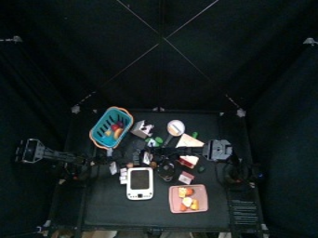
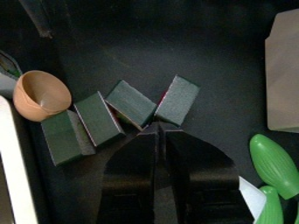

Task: Grab pot lid

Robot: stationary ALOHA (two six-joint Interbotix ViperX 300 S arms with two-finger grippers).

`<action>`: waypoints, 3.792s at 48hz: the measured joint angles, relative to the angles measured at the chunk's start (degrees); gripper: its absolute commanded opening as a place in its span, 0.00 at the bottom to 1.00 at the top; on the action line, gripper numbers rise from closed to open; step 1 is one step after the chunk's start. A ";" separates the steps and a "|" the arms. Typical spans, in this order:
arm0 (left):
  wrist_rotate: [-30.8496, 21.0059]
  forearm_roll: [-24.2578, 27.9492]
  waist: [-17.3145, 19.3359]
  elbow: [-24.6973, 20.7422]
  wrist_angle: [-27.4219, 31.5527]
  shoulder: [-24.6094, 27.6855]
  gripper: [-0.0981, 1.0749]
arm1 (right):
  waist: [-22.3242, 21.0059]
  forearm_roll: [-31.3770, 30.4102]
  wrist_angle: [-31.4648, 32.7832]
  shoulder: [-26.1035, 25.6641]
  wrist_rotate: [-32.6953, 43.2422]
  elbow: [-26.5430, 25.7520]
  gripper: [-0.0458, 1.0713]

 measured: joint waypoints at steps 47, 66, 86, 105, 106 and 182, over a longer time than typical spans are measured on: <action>0.00 0.09 0.18 0.00 0.09 0.00 0.76 | -2.20 -1.41 1.76 2.02 -0.09 -3.43 0.50; 0.09 0.18 0.18 0.09 0.18 0.00 0.76 | -2.46 -1.41 2.55 2.20 -0.09 -3.78 0.50; 0.09 0.18 0.18 0.09 0.18 -0.09 0.76 | -0.44 -1.23 2.64 -3.60 -0.09 0.88 0.50; 0.09 0.26 0.18 0.09 0.18 -0.18 0.76 | 1.41 -0.44 -1.23 -6.59 -0.26 4.83 0.50; 0.09 0.26 0.18 0.09 0.18 -0.18 0.76 | 1.32 -0.44 -1.23 -6.59 -0.18 4.83 0.50; 0.44 11.78 -0.62 -4.75 0.09 -8.00 0.76 | 10.11 11.43 4.39 -29.00 0.18 23.73 0.54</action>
